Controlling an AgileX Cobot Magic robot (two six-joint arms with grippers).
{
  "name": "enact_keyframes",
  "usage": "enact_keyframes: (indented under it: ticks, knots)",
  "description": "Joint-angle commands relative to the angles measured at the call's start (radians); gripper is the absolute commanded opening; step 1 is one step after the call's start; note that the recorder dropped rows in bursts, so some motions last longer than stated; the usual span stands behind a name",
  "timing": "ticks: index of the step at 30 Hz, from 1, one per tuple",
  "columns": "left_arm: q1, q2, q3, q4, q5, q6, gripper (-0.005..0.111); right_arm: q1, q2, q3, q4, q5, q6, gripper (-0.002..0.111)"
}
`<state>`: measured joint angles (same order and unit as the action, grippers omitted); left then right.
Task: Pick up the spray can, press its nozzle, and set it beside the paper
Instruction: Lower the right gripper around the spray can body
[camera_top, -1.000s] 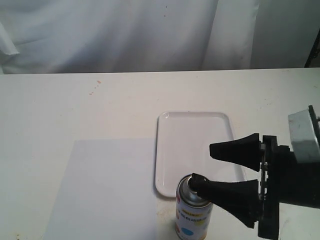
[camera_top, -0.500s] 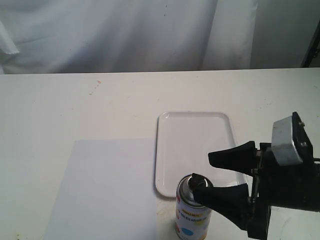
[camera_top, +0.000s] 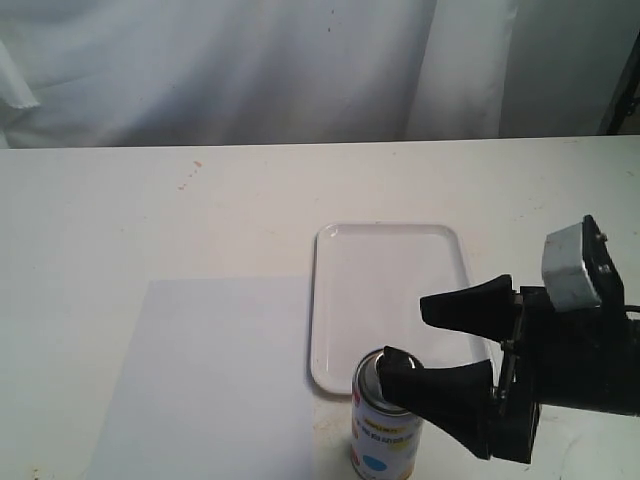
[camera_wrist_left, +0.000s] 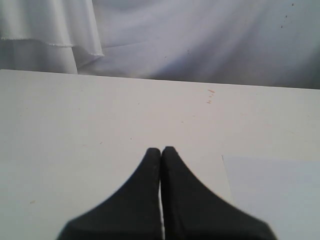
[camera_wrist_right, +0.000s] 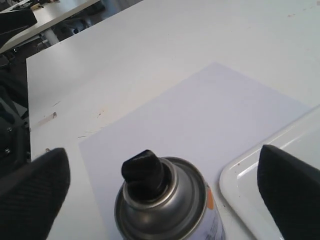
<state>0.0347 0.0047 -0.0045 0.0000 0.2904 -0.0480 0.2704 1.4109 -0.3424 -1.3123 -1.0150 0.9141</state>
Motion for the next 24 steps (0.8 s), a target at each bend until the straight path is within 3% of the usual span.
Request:
enact_keyframes:
  ticks: [1, 24]
  knots:
    - [0.001, -0.005, 0.005, 0.0, -0.006, 0.001, 0.0, 0.004, 0.002, -0.003, -0.009, 0.007, -0.007, 0.093]
    - [0.001, -0.005, 0.005, 0.0, -0.006, 0.001, 0.0, 0.004, 0.002, -0.004, -0.023, 0.164, -0.062, 0.093]
